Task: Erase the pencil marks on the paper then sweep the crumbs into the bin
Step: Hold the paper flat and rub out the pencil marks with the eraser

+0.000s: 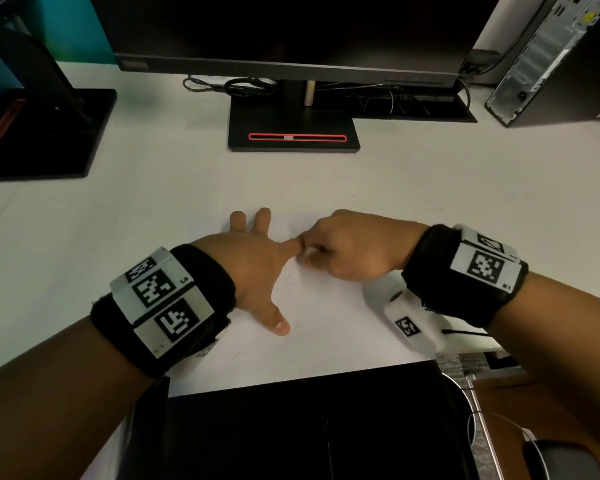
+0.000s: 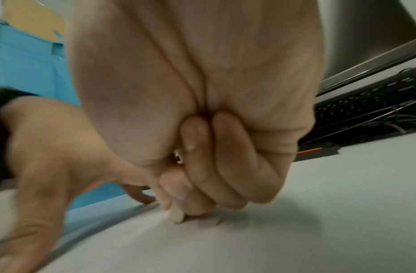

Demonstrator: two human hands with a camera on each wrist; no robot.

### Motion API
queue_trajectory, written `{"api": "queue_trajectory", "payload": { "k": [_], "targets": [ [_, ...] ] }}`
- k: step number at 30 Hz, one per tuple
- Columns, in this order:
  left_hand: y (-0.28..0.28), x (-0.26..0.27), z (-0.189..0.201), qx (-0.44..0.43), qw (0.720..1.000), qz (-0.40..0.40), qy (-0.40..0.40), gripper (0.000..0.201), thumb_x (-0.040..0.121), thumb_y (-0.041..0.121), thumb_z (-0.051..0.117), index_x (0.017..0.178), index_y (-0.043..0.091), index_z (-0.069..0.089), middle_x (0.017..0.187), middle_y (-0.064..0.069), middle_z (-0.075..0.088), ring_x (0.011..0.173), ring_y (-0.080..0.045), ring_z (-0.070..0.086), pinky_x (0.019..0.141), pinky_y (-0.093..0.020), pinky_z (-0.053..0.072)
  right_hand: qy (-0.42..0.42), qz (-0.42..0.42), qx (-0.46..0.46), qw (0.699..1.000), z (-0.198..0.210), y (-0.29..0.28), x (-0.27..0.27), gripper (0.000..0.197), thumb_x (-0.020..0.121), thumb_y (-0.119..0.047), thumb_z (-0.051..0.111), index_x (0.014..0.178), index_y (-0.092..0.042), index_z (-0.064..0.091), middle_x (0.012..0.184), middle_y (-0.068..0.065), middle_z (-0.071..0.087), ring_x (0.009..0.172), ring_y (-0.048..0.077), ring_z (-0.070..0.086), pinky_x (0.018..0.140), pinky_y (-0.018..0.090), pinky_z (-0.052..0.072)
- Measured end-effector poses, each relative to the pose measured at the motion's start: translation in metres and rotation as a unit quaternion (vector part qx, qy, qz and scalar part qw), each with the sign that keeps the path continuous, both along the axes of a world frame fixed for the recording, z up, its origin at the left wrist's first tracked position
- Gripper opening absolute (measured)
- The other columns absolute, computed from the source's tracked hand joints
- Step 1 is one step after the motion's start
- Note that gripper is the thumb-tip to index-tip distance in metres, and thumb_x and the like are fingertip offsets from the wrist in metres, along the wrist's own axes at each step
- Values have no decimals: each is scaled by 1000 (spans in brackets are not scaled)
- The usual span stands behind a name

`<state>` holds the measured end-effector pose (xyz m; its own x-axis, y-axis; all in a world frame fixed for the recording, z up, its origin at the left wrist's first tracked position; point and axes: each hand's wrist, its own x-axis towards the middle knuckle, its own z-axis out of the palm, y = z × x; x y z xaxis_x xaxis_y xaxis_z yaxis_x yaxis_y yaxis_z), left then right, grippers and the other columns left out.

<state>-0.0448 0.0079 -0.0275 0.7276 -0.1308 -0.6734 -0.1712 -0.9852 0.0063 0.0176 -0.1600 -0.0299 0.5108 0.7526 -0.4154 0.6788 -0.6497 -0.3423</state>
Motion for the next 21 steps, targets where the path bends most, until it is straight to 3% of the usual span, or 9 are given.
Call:
{"api": "queue_trajectory", "payload": {
  "k": [3, 7, 11, 16, 19, 21],
  "targets": [
    [1, -1, -1, 5, 1000, -5, -1, 124, 64, 69, 82, 154, 52, -3, 160, -7, -10, 147, -39, -1, 106, -54, 44, 36, 44, -2, 998, -4, 1, -9, 30, 102, -37, 45, 104, -18, 68, 98, -4, 68, 90, 16, 63, 85, 34, 51],
    [1, -1, -1, 4, 1000, -3, -10, 133, 64, 70, 82, 152, 53, -17, 161, -6, -14, 148, -39, -6, 109, -54, 40, -17, -18, -6, 1000, 4, -1, 11, 36, 103, -37, 44, 91, -12, 66, 77, -1, 63, 79, 22, 60, 73, 34, 49],
    [4, -4, -2, 1, 1000, -1, -18, 140, 64, 71, 81, 150, 48, -28, 164, -8, -22, 150, -38, -8, 111, -52, 40, 14, 44, -2, 999, -3, 4, -7, 32, 103, -39, 44, 104, -19, 69, 90, -6, 67, 86, 13, 61, 79, 29, 48],
    [4, -4, -1, -3, 1000, 6, -19, 141, 66, 71, 79, 150, 43, -30, 164, -6, -27, 151, -36, -15, 114, -51, 34, -12, -4, -13, 1000, 5, 2, 7, 40, 103, -37, 43, 84, -7, 61, 74, -1, 60, 73, 18, 56, 70, 31, 43],
    [5, -5, -1, -6, 1000, 4, -17, 140, 66, 71, 79, 151, 43, -29, 164, -6, -27, 151, -36, -15, 114, -51, 35, 7, 43, -15, 999, 0, 5, -6, 35, 103, -37, 43, 94, -12, 66, 82, -5, 63, 81, 16, 59, 76, 32, 47],
    [5, -6, -1, -4, 1000, 1, -19, 140, 66, 71, 79, 151, 44, -29, 164, -6, -26, 151, -36, -14, 114, -50, 36, 30, 58, -29, 997, -1, 4, -12, 36, 102, -40, 44, 99, -14, 68, 91, 0, 67, 87, 18, 62, 81, 33, 50]
  ]
}}
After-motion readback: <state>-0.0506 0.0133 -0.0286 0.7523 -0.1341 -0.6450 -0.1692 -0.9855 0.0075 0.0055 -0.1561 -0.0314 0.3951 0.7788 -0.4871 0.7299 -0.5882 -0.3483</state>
